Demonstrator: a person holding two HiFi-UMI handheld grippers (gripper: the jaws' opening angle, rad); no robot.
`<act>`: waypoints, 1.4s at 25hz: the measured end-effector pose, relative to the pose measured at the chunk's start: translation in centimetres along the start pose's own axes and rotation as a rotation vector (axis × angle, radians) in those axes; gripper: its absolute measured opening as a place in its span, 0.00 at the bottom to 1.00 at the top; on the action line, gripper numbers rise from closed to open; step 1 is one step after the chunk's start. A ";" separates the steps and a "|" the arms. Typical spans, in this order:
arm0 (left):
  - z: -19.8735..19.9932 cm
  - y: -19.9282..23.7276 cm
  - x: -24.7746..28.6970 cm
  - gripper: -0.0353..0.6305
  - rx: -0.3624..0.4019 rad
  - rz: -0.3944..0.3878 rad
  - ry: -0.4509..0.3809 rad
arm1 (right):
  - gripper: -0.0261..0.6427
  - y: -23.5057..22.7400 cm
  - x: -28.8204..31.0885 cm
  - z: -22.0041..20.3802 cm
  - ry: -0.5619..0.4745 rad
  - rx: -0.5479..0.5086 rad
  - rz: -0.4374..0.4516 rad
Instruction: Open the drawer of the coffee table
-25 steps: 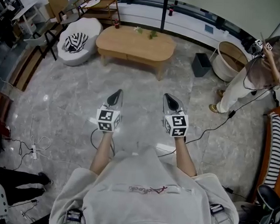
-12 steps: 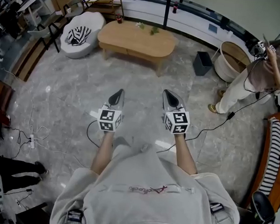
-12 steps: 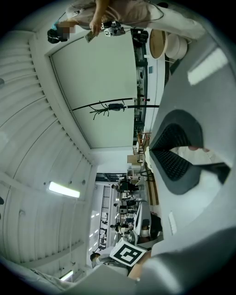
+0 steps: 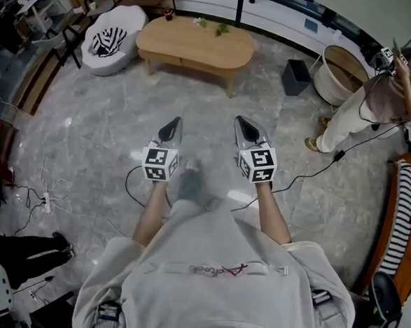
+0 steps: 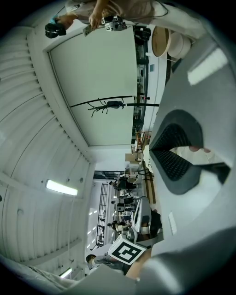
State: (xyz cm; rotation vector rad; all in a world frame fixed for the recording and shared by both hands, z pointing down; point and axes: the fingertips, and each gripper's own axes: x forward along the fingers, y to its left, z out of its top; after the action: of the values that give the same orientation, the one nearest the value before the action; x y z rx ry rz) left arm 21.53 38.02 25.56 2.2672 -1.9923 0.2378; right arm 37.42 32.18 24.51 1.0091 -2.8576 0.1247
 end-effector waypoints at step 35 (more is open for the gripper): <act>5.1 24.6 25.2 0.06 -0.075 -0.028 -0.007 | 0.04 -8.5 33.5 6.8 0.036 -0.043 -0.044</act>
State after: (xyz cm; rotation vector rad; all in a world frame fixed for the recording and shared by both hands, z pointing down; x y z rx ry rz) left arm 0.49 9.36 24.99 2.2510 -1.9375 0.1497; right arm 16.30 4.04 22.48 1.0492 -2.7914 0.0767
